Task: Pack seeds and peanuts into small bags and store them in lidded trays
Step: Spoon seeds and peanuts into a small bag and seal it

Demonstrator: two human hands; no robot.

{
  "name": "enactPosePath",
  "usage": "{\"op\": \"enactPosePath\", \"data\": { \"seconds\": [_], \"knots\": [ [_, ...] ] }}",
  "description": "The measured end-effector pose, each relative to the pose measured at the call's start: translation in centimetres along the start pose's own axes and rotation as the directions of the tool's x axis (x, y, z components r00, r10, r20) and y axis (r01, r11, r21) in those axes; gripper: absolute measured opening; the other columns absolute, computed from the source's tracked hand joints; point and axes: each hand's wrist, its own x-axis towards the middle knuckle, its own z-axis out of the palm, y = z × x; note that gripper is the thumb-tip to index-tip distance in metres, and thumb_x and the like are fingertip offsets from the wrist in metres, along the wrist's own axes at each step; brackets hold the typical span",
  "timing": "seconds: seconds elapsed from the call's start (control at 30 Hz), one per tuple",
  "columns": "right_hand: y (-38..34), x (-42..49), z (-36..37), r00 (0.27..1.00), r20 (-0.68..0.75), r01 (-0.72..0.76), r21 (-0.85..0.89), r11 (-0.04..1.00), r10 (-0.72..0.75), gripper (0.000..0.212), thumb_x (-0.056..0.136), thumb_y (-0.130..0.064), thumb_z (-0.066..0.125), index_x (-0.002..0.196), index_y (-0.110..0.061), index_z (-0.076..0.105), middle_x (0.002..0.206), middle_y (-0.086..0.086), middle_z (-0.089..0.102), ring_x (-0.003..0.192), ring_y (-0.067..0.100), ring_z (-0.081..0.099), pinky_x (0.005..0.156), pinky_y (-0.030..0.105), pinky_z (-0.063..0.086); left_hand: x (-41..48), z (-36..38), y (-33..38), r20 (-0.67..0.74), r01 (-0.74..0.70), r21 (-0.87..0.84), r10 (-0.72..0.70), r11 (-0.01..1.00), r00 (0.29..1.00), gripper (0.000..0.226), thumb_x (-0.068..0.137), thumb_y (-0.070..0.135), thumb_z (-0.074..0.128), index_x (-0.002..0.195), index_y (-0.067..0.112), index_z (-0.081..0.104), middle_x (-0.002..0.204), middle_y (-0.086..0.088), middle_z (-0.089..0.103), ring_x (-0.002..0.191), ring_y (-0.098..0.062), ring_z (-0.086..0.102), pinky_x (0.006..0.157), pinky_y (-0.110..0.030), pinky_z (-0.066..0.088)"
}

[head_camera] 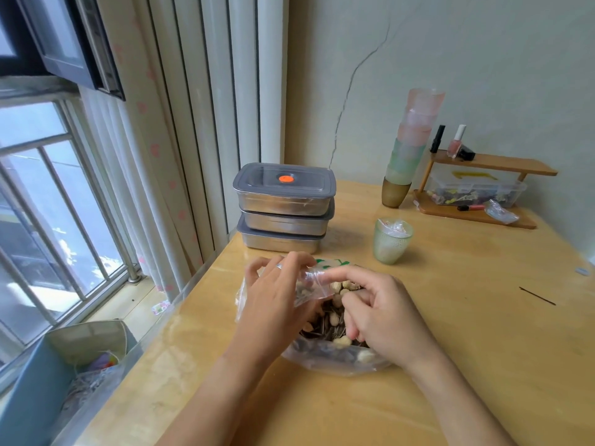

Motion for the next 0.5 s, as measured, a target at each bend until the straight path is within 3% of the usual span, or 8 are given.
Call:
{"op": "enactPosePath", "data": {
  "seconds": [0.07, 0.13, 0.23, 0.33, 0.43, 0.5],
  "knots": [
    [0.16, 0.14, 0.08, 0.996, -0.089, 0.024, 0.037, 0.999, -0.021, 0.054, 0.091, 0.007, 0.048, 0.111, -0.035, 0.076, 0.085, -0.007, 0.076, 0.047, 0.013, 0.054, 0.052, 0.024, 0.047, -0.07, 0.09, 0.02, -0.001, 0.015, -0.006, -0.015, 1.0, 1.0, 0.051, 0.081, 0.028, 0.084, 0.117, 0.029, 0.047, 0.109, 0.021, 0.063, 0.102, -0.005, 0.056, 0.097, -0.03, 0.025],
    [0.26, 0.27, -0.02, 0.985, -0.167, 0.054, 0.049, 0.997, -0.045, 0.047, 0.092, 0.007, 0.05, 0.107, -0.03, 0.075, 0.102, -0.012, 0.076, 0.049, 0.015, 0.057, 0.051, 0.025, 0.046, -0.06, 0.16, 0.06, -0.013, 0.031, -0.007, -0.031, 1.0, 0.999, 0.052, 0.08, 0.026, 0.083, 0.116, 0.03, 0.046, 0.108, 0.02, 0.063, 0.101, -0.004, 0.055, 0.095, -0.03, 0.025],
    [0.39, 0.21, 0.03, 0.995, -0.073, 0.078, 0.085, 0.993, -0.072, 0.034, 0.099, 0.002, 0.054, 0.102, -0.025, 0.074, 0.078, -0.009, 0.074, 0.049, 0.013, 0.054, 0.051, 0.022, 0.044, -0.09, 0.42, -0.11, -0.008, 0.032, -0.01, -0.032, 0.999, 0.999, 0.048, 0.082, 0.028, 0.08, 0.117, 0.029, 0.047, 0.108, 0.02, 0.061, 0.101, -0.007, 0.058, 0.096, -0.029, 0.024],
    [0.62, -0.06, 0.35, 0.993, 0.074, 0.091, 0.036, 0.995, -0.094, 0.018, 0.103, -0.016, 0.061, 0.108, -0.031, 0.071, 0.064, 0.003, 0.066, 0.048, 0.018, 0.055, 0.052, 0.026, 0.047, -0.21, 0.49, -0.05, 0.002, 0.01, -0.02, -0.01, 1.0, 1.0, 0.041, 0.086, 0.034, 0.073, 0.119, 0.028, 0.048, 0.107, 0.021, 0.06, 0.102, -0.008, 0.059, 0.098, -0.027, 0.023],
    [0.71, -0.02, 0.56, 0.987, 0.045, 0.154, -0.02, 0.988, -0.153, 0.022, 0.102, -0.018, 0.064, 0.115, -0.034, 0.07, 0.09, -0.008, 0.071, 0.051, 0.034, 0.055, 0.051, 0.027, 0.047, -0.34, 0.18, 0.28, 0.051, -0.005, -0.063, 0.008, 0.998, 0.999, 0.043, 0.087, 0.047, 0.062, 0.124, 0.027, 0.05, 0.109, 0.023, 0.06, 0.108, -0.003, 0.055, 0.104, -0.03, 0.023],
    [0.66, 0.05, 0.48, 0.982, 0.045, 0.186, -0.054, 0.981, -0.183, 0.023, 0.102, -0.018, 0.064, 0.116, -0.035, 0.07, 0.093, -0.016, 0.071, 0.051, 0.035, 0.055, 0.05, 0.028, 0.048, -0.43, -0.05, 0.38, 0.076, -0.012, -0.082, 0.018, 0.997, 0.997, 0.046, 0.088, 0.047, 0.061, 0.128, 0.027, 0.051, 0.111, 0.023, 0.06, 0.112, -0.003, 0.055, 0.106, -0.034, 0.025]
  ]
}}
